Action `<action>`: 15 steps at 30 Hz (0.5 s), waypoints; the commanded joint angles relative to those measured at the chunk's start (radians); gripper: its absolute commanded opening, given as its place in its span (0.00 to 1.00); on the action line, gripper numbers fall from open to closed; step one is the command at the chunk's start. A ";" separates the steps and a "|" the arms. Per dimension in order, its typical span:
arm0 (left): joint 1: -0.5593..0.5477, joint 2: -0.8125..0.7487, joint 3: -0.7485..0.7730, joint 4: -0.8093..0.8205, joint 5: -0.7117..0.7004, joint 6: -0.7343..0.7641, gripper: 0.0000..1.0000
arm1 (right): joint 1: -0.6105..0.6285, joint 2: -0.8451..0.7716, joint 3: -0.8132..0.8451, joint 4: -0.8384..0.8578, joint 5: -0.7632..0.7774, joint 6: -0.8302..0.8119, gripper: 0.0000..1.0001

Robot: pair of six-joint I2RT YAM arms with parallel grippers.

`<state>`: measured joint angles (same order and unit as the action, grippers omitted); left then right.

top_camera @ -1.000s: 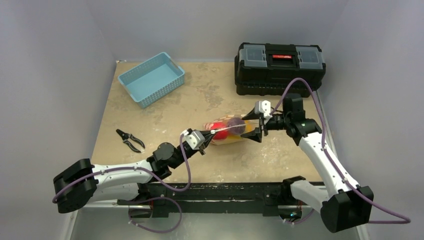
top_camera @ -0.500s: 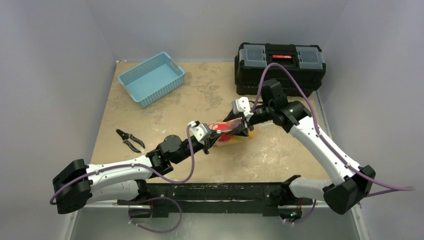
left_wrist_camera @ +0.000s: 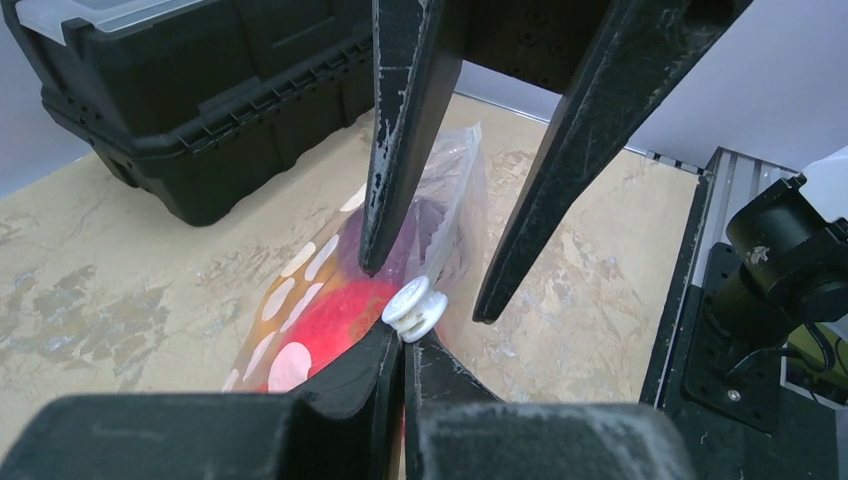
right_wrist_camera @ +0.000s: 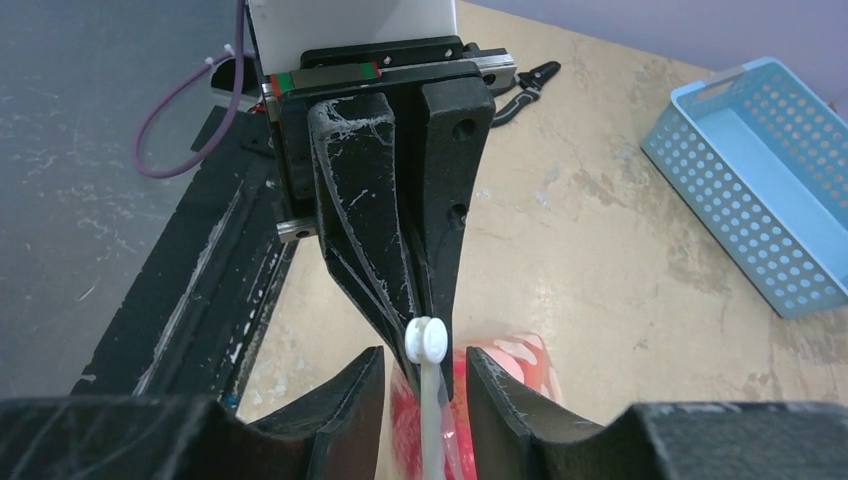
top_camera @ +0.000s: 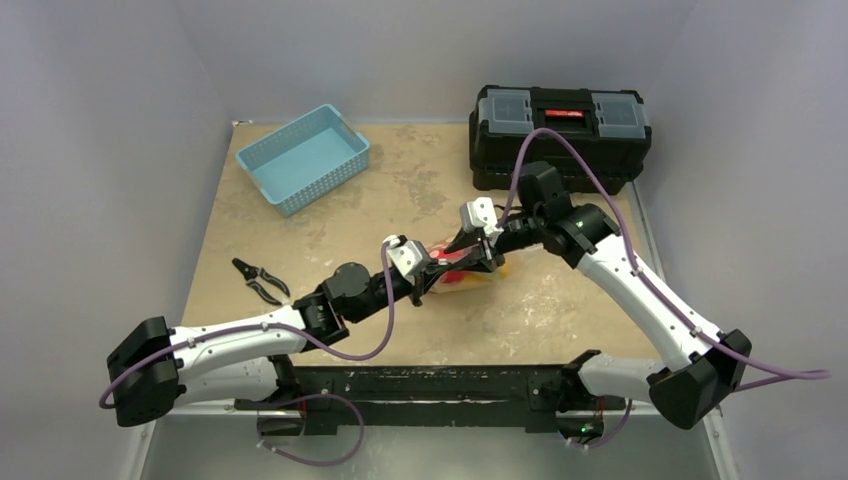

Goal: Open the zip-top bag and remove the fake food
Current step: Unzip the zipper food storage bag at the center of the board.

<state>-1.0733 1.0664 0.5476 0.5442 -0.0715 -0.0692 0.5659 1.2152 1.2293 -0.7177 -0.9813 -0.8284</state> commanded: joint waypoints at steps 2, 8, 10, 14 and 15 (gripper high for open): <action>0.006 0.003 0.059 0.034 0.022 -0.027 0.00 | 0.011 -0.022 -0.009 0.024 -0.015 0.023 0.32; 0.006 0.012 0.073 0.019 0.030 -0.035 0.00 | 0.016 -0.020 -0.014 0.034 -0.015 0.027 0.25; 0.006 0.012 0.077 0.011 0.031 -0.035 0.00 | 0.016 -0.022 -0.013 0.035 -0.016 0.029 0.24; 0.006 0.013 0.081 0.004 0.033 -0.036 0.00 | 0.017 -0.019 -0.016 0.038 -0.017 0.029 0.21; 0.006 0.011 0.082 0.002 0.034 -0.037 0.00 | 0.018 -0.020 -0.017 0.040 -0.015 0.030 0.18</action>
<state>-1.0733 1.0817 0.5762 0.5102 -0.0555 -0.0898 0.5770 1.2152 1.2186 -0.7078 -0.9821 -0.8150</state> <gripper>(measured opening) 0.005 0.220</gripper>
